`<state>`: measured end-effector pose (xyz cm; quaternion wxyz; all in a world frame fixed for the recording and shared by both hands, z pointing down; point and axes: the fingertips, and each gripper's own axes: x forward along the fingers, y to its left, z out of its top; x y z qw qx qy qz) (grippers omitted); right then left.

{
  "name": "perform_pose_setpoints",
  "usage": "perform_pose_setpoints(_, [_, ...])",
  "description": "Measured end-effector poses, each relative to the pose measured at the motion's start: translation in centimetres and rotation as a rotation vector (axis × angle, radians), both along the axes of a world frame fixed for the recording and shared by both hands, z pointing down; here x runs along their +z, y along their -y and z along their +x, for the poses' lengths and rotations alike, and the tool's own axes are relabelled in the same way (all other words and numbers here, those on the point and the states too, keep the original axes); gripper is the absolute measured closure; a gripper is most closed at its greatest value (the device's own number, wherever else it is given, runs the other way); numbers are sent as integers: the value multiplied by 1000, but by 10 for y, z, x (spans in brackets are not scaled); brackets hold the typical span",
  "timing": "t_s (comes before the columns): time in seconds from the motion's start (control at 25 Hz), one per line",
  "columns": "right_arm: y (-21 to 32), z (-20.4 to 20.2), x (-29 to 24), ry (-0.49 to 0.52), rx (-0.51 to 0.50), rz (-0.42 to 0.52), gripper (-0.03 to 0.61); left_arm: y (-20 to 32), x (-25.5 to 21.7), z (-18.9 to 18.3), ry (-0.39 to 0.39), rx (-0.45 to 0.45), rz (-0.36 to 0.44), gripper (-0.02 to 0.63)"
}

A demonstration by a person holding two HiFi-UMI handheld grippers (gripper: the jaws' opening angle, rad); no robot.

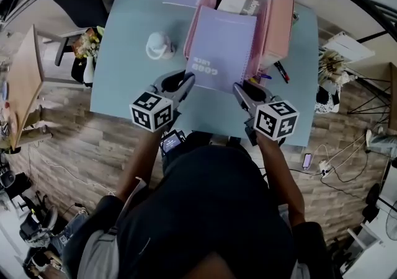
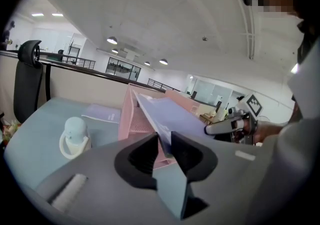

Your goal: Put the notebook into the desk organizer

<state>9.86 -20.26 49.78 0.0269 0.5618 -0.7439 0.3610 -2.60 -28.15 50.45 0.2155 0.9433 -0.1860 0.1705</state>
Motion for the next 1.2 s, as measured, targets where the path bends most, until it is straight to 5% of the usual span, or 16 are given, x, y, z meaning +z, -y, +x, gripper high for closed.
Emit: perform_pose_setpoints(1.2, [-97, -34, -2, -10, -260, 33, 483, -128, -20, -44, 38, -179, 76, 468])
